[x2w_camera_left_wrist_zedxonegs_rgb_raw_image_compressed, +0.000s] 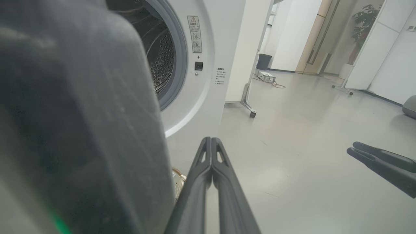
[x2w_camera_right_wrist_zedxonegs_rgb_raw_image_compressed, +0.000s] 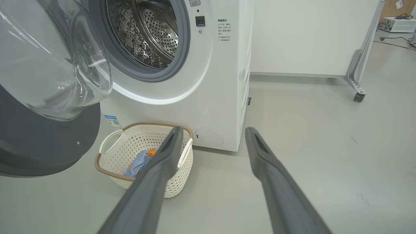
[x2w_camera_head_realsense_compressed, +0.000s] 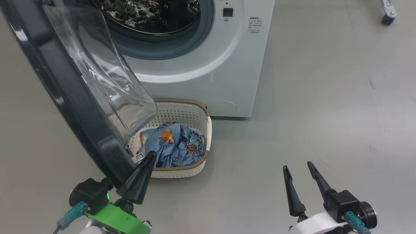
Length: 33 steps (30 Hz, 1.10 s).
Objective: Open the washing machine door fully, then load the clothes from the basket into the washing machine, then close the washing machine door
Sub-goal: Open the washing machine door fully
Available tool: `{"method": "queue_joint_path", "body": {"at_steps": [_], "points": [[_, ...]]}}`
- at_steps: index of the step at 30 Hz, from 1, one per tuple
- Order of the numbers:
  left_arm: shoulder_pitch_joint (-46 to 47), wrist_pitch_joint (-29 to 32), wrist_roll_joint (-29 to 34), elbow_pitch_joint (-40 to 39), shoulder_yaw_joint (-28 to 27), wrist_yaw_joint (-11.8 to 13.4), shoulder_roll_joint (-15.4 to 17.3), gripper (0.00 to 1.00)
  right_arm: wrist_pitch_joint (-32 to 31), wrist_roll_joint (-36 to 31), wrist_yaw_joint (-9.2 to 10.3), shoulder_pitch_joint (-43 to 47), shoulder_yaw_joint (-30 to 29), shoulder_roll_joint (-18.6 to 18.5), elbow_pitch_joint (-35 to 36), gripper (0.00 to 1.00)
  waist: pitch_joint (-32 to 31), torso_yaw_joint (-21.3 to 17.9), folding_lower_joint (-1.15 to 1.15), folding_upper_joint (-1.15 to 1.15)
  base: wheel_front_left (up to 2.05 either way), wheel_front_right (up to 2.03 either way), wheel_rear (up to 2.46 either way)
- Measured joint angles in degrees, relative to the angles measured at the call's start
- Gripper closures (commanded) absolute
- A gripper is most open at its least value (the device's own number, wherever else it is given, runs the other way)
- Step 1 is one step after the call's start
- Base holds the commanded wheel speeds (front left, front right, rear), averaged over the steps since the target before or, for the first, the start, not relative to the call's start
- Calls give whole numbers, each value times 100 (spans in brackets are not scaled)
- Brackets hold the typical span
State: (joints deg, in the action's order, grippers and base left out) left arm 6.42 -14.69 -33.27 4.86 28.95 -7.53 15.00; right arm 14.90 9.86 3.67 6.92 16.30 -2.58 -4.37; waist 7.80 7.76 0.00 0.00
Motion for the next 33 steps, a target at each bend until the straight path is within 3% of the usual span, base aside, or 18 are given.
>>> {"method": "queue_joint_path", "body": {"at_steps": [19,25,33], "points": [[-156,0,151,224,-385,25,-115,100,0,27,-7,-55,-103,-1,-168,0,-126,870,0,0,0,0,0],[-291,0,147,399,-770,209,-175,100,0,29,-62,-55,-107,1,-242,0,-232,1205,0,0,0,0,0],[-409,0,-27,584,-1292,369,-205,100,0,55,-124,-55,-51,1,-296,0,-320,1266,0,0,0,0,0]]}}
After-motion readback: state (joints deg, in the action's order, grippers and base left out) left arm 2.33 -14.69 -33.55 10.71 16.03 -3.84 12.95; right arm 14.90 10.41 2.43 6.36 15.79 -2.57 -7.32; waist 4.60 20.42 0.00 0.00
